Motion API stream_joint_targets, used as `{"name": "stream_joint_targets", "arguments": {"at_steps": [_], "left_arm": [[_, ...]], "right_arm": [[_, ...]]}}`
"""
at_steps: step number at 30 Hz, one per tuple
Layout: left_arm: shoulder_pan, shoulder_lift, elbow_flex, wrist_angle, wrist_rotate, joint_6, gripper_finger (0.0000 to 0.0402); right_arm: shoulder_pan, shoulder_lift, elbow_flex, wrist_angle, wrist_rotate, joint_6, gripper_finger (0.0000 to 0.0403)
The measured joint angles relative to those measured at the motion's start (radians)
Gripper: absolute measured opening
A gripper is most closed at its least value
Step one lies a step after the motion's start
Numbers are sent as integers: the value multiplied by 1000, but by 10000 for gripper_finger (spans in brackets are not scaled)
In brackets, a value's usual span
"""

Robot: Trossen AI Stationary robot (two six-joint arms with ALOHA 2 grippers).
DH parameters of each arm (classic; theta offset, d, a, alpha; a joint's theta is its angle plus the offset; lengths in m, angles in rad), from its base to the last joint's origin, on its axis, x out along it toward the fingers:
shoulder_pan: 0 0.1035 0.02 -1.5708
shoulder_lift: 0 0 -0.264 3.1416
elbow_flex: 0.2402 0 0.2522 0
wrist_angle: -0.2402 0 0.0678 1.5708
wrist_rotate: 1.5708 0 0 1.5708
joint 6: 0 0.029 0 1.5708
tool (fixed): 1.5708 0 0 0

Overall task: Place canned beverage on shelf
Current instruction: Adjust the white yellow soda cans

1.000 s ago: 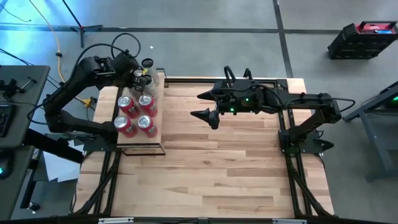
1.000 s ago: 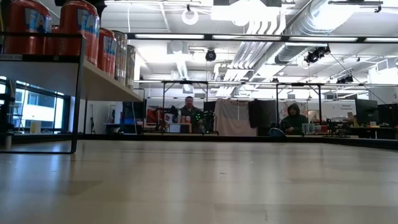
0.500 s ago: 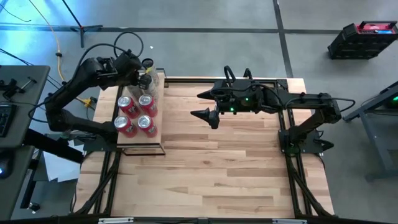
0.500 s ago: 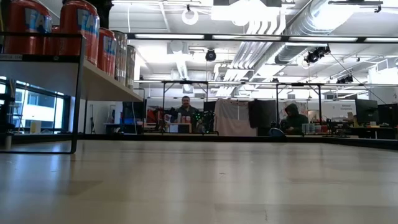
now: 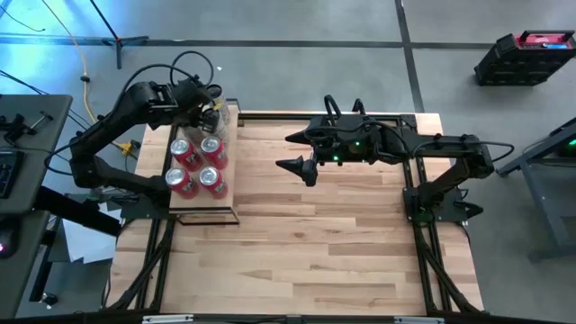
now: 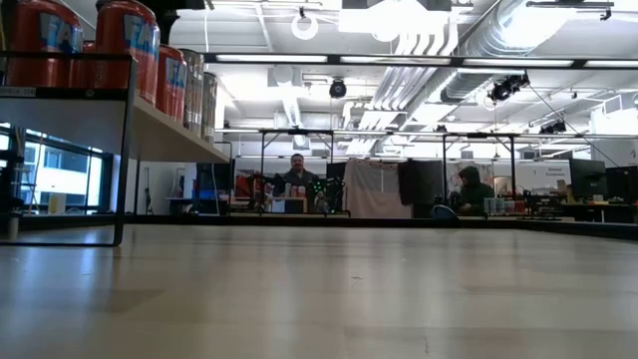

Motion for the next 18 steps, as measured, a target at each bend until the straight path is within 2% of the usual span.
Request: {"name": "stream_joint_targets", "arguments": {"at_steps": [14, 18], "left_arm": [[0, -6, 0, -31, 30, -15, 0], [0, -10, 0, 8, 23, -14, 0]], "right_arm": [[0, 0, 0, 0, 0, 0, 392], [0, 0, 0, 0, 0, -5, 392]]}}
